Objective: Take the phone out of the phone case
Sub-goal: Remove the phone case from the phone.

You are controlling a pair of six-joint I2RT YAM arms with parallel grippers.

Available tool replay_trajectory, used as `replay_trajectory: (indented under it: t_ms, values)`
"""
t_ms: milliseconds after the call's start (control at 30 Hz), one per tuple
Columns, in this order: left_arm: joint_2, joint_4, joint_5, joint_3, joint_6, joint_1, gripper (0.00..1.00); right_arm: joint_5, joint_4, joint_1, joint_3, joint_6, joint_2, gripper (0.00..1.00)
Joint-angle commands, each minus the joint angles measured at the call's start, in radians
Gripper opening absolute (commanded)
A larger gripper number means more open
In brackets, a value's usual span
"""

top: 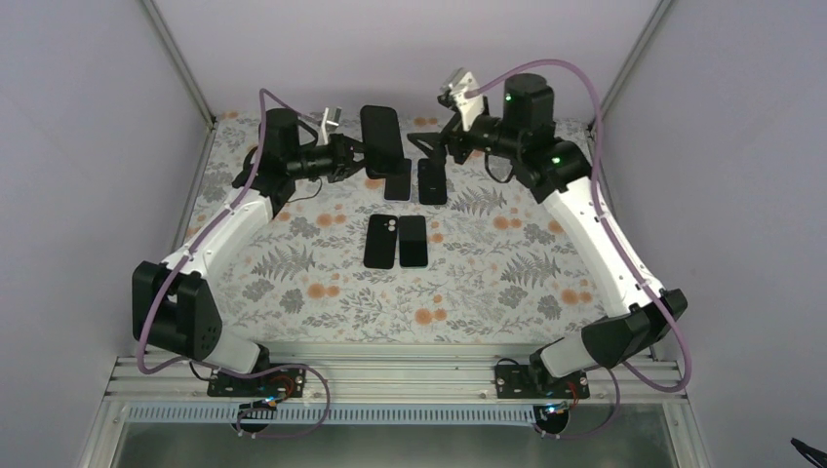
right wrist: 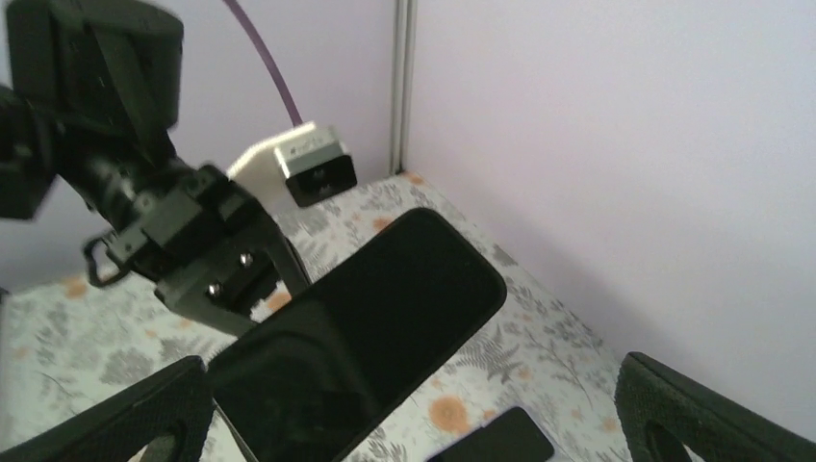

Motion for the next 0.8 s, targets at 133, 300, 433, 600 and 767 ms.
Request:
replay_trajectory:
  t_ms: [133, 300, 433, 600, 767]
  values:
    - [0.008, -0.035, -0.107, 0.009, -0.108, 0.012, 0.02, 0.35, 0.058, 0.139, -0.096, -0.195, -0.024, 0.96]
    - [0.024, -0.067, -0.136, 0.001, -0.161, 0.016, 0.03, 0.471, 0.116, 0.219, -0.146, -0.256, 0.0, 0.93]
    - [0.037, -0.094, -0.154, 0.005, -0.176, 0.017, 0.02, 0.553, 0.174, 0.285, -0.183, -0.279, 0.014, 0.87]
    - [0.05, -0.094, -0.147, 0.012, -0.18, 0.017, 0.02, 0.668, 0.264, 0.352, -0.248, -0.324, 0.026, 0.85]
    - [0.06, -0.09, -0.144, 0.011, -0.184, 0.017, 0.02, 0.707, 0.303, 0.387, -0.283, -0.343, 0.045, 0.81]
